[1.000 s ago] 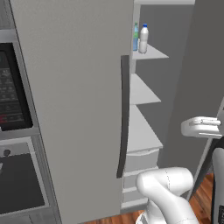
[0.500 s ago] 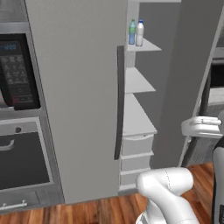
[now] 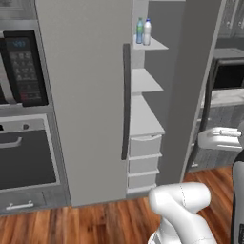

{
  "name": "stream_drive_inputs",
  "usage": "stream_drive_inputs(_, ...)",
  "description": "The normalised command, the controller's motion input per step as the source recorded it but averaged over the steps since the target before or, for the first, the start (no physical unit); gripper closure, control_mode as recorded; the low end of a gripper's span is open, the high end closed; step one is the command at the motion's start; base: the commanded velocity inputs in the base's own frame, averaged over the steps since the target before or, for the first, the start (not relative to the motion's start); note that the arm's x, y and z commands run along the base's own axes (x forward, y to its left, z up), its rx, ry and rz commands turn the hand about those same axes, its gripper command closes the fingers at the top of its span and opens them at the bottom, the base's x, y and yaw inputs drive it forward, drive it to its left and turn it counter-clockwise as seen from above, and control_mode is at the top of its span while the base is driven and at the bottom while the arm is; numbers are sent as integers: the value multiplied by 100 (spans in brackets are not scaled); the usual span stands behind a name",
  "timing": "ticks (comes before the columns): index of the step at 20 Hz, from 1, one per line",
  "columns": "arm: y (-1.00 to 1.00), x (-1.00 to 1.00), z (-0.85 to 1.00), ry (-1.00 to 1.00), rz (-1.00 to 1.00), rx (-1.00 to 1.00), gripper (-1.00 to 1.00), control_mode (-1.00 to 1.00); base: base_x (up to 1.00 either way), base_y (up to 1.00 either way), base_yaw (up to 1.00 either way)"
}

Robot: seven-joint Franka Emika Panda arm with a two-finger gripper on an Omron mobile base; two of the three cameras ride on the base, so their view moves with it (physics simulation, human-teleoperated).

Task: Take the bottled waters from the counter and place them in the freezer to freeze. Close the freezer door after placing the bottles.

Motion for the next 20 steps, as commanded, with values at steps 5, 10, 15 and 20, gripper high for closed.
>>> stream_drive_inputs(5, 0, 0, 0, 0, 0, 0, -100, 100, -27, -30, 3)
stream_drive_inputs(10, 0, 0, 0, 0, 0, 0, -100, 100, 9, -51, 2)
stream_drive_inputs(15, 0, 0, 0, 0, 0, 0, -100, 100, 26, -70, 0)
stream_drive_inputs(20, 0, 0, 0, 0, 0, 0, -100, 100, 27, -37, -3)
